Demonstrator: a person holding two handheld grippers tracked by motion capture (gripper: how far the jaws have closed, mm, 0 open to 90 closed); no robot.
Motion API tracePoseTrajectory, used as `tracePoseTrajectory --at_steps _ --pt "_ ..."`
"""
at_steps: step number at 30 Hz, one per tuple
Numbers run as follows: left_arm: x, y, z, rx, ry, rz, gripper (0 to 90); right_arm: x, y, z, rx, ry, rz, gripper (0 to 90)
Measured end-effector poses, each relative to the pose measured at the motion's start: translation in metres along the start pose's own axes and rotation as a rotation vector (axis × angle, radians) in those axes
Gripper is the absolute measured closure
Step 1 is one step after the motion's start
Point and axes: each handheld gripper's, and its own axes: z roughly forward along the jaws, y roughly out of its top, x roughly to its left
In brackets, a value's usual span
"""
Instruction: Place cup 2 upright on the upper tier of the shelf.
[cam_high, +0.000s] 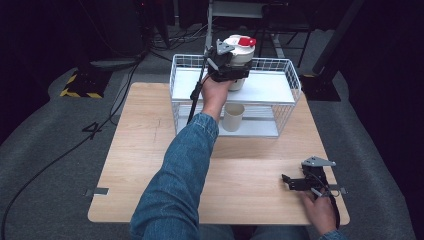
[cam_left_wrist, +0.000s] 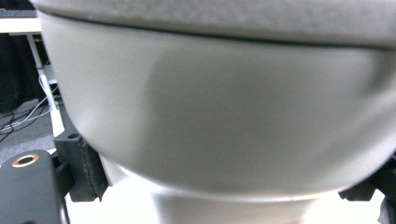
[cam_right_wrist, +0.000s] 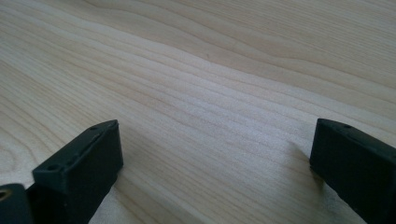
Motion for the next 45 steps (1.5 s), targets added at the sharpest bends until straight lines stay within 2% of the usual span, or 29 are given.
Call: tracePoseTrajectory --at_steps 3,10,20,34,39,45 --pt "-0.0001 -0.0031 0.0024 0.003 -0.001 -0.020 12.2 -0.0001 0.0000 0.0000 0.000 0.000 -0.002 2.8" --pt "-0.0014 -0.0037 0.0035 -0.002 -0.002 -0.013 12.2 -0.0001 0.0000 0.0000 0.000 0.000 -0.002 2.8" --pt "-0.0041 -0.0053 0.0019 0.003 -0.009 0.050 12.2 -0.0001 -0.0001 0.0002 -0.001 0.001 -0.001 2.8" --pt "-0.0023 -0.0074 -0.0003 0.001 -0.018 0.046 11.7 0.0000 -0.0001 0.0002 -0.002 0.000 0.001 2.8" --pt "0.0014 -0.0080 0.0002 0.004 -0.022 -0.006 3.4 -0.0001 -0.0001 0.0002 -0.001 0.000 -0.002 2.8" --pt "0.0012 -0.0073 -0.0055 -0.001 -0.021 0.000 1.0 -0.0002 -0.0001 0.0002 -0.001 0.001 -0.002 2.8"
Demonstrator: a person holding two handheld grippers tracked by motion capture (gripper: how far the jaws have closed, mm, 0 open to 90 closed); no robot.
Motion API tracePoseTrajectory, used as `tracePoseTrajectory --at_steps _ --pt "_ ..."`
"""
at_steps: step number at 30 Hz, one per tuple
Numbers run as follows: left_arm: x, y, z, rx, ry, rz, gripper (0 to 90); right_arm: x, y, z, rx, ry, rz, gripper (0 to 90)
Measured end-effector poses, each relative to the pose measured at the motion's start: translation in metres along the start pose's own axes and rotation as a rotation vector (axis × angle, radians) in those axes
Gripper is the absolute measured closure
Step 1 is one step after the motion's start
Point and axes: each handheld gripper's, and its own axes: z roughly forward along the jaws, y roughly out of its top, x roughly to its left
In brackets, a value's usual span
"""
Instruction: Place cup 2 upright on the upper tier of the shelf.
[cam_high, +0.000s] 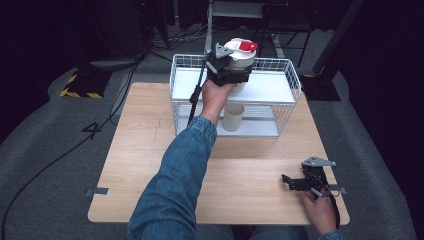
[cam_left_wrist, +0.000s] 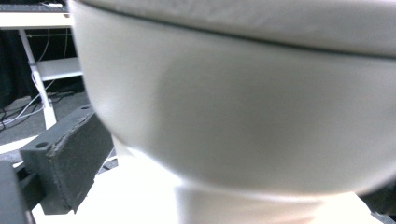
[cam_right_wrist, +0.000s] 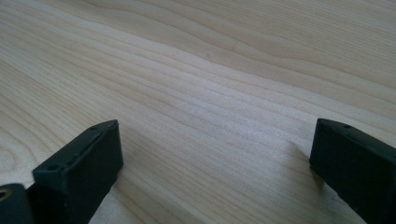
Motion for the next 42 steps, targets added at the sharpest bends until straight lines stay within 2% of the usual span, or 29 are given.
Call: tracePoseTrajectory --at_steps 5,10,13,17,18,19,20,21,22,23,24,25,27,29,30,31,35,36,37,38,39,42 --pt "-0.001 0.002 -0.008 0.000 -0.001 0.010 0.9 0.000 0.000 0.000 0.000 -0.001 0.000 2.8" --pt "-0.003 0.005 -0.023 0.007 0.004 0.048 0.6 0.000 0.000 0.000 0.000 -0.001 0.000 2.8" --pt "-0.003 0.006 -0.031 0.001 -0.008 0.044 0.6 0.000 0.000 0.000 0.000 -0.001 0.000 2.8" --pt "-0.006 0.005 -0.047 -0.008 -0.023 0.045 0.8 0.000 0.000 0.000 0.001 -0.001 0.000 2.8" --pt "-0.008 0.005 -0.055 -0.003 -0.033 0.048 0.8 0.000 0.000 0.000 0.000 -0.001 -0.002 2.8" --pt "-0.008 0.005 -0.055 -0.003 -0.033 0.048 0.8 0.000 0.000 0.000 0.000 -0.001 -0.002 2.8" --pt "-0.012 0.003 -0.063 -0.006 -0.046 0.055 0.9 0.000 0.000 0.000 0.000 -0.001 -0.001 2.8" --pt "-0.012 0.003 -0.063 -0.006 -0.046 0.055 0.9 0.000 0.000 0.000 0.000 -0.001 -0.001 2.8" --pt "-0.015 0.002 -0.072 0.000 -0.057 0.064 0.9 0.000 0.000 0.000 0.000 -0.001 -0.001 2.8" --pt "-0.015 0.002 -0.072 0.000 -0.057 0.064 1.0 0.000 0.000 0.000 0.000 -0.001 0.000 2.7" --pt "-0.018 0.000 -0.082 0.000 -0.066 0.071 1.0 0.000 0.000 0.000 0.001 -0.001 -0.004 2.7" --pt "-0.018 0.000 -0.082 0.000 -0.066 0.071 1.0 0.000 0.000 0.000 0.001 -0.001 -0.004 2.7" --pt "-0.020 -0.004 -0.094 -0.009 -0.070 0.071 1.4 0.000 0.000 0.000 0.002 -0.001 -0.004 2.7" --pt "-0.020 -0.005 -0.098 -0.007 -0.071 0.065 1.4 0.000 0.000 0.000 0.002 -0.001 -0.004 2.6" --pt "-0.021 -0.007 -0.108 -0.005 -0.076 0.066 1.4 0.000 0.000 0.000 0.002 -0.001 -0.004 2.5" --pt "-0.021 -0.007 -0.108 -0.005 -0.076 0.066 1.4 0.000 0.000 0.000 0.002 -0.001 -0.004 2.5" --pt "-0.025 -0.009 -0.130 -0.016 -0.062 0.102 1.5 0.000 0.000 0.000 0.002 -0.001 -0.004 2.4" --pt "-0.028 -0.012 -0.139 -0.019 -0.062 0.106 1.5 0.000 0.000 0.001 0.003 -0.002 -0.007 1.9" --pt "-0.028 -0.012 -0.139 -0.019 -0.062 0.106 1.5 0.000 0.000 0.001 0.005 -0.003 -0.006 1.9" --pt "-0.031 -0.016 -0.149 -0.016 -0.068 0.106 1.5 0.000 0.000 0.001 0.005 -0.003 -0.006 1.9" --pt "-0.031 -0.016 -0.149 -0.016 -0.068 0.106 1.6 0.000 0.000 0.001 0.005 -0.003 -0.006 1.9" --pt "-0.036 -0.026 -0.165 -0.003 -0.065 0.125 1.8 0.000 0.000 0.001 0.005 -0.002 -0.004 1.7"
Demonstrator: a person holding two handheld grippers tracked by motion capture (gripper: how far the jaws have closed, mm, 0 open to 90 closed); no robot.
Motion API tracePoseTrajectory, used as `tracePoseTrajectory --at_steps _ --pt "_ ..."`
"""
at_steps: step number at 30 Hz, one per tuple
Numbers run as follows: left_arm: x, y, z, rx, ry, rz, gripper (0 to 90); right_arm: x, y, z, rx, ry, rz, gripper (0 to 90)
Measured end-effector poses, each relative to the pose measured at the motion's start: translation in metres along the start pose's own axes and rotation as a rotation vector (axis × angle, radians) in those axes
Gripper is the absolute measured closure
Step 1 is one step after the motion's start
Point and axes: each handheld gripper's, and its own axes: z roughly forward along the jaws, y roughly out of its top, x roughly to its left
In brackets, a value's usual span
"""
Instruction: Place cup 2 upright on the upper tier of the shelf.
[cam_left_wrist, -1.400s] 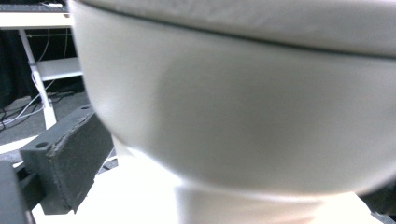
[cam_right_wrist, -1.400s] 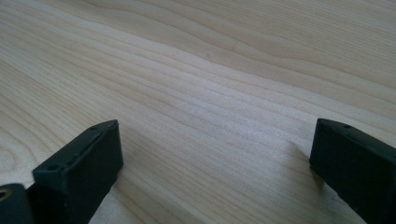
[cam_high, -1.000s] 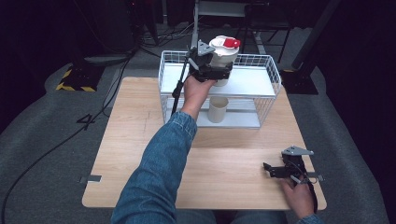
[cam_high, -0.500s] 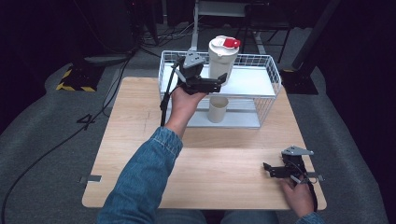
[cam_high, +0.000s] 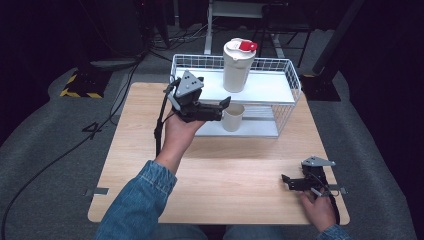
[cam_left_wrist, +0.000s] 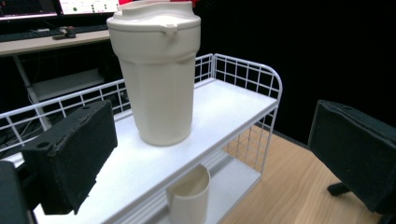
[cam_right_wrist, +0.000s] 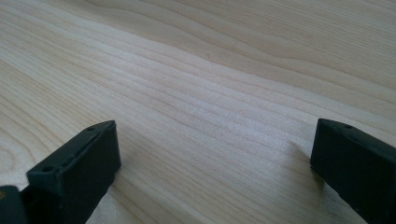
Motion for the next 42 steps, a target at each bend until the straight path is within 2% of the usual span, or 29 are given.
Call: tracePoseTrajectory --at_steps 6,10,14,16,17,18,19,28,29,31,33,35,40,42 --pt "-0.003 -0.012 -0.017 0.015 -0.008 -0.011 1.9 0.000 0.000 0.000 0.000 0.000 0.000 1.7" --pt "-0.005 -0.027 -0.031 0.033 -0.023 -0.023 1.9 0.000 0.000 0.000 0.000 0.000 0.000 1.8" --pt "-0.007 -0.036 -0.040 0.058 -0.019 -0.011 1.9 0.000 0.000 0.000 0.000 0.000 0.000 1.7" --pt "-0.008 -0.047 -0.048 0.077 -0.021 -0.009 2.0 0.000 0.000 0.000 0.000 0.000 0.000 1.8" --pt "-0.008 -0.047 -0.048 0.077 -0.021 -0.009 1.9 0.000 0.000 0.000 0.000 0.000 0.000 1.8" --pt "-0.009 -0.055 -0.051 0.089 -0.025 -0.009 2.0 0.000 0.000 0.000 0.000 0.000 0.000 1.8" --pt "-0.009 -0.055 -0.051 0.089 -0.025 -0.009 2.0 0.000 0.000 0.000 0.000 0.000 0.000 1.8" --pt "-0.010 -0.091 -0.066 0.152 -0.017 -0.025 2.1 0.000 0.000 0.000 0.001 -0.001 0.000 1.7" --pt "-0.009 -0.096 -0.069 0.172 -0.017 -0.024 2.4 0.000 0.000 0.000 0.000 0.000 0.000 1.7" --pt "-0.008 -0.099 -0.071 0.183 -0.016 -0.026 2.6 0.000 0.000 0.000 0.000 0.000 0.000 1.7" --pt "-0.007 -0.110 -0.077 0.215 -0.018 -0.055 3.1 0.000 0.000 0.000 0.000 0.000 0.000 1.8" --pt "-0.006 -0.114 -0.078 0.222 -0.013 -0.057 3.1 0.000 0.000 0.000 0.000 0.000 0.000 1.7" --pt "-0.004 -0.138 -0.084 0.250 0.009 -0.085 3.2 0.000 0.000 0.000 0.000 0.000 0.000 1.7" --pt "-0.003 -0.147 -0.086 0.274 0.017 -0.082 3.6 0.000 0.000 0.000 0.000 0.000 0.000 1.7"
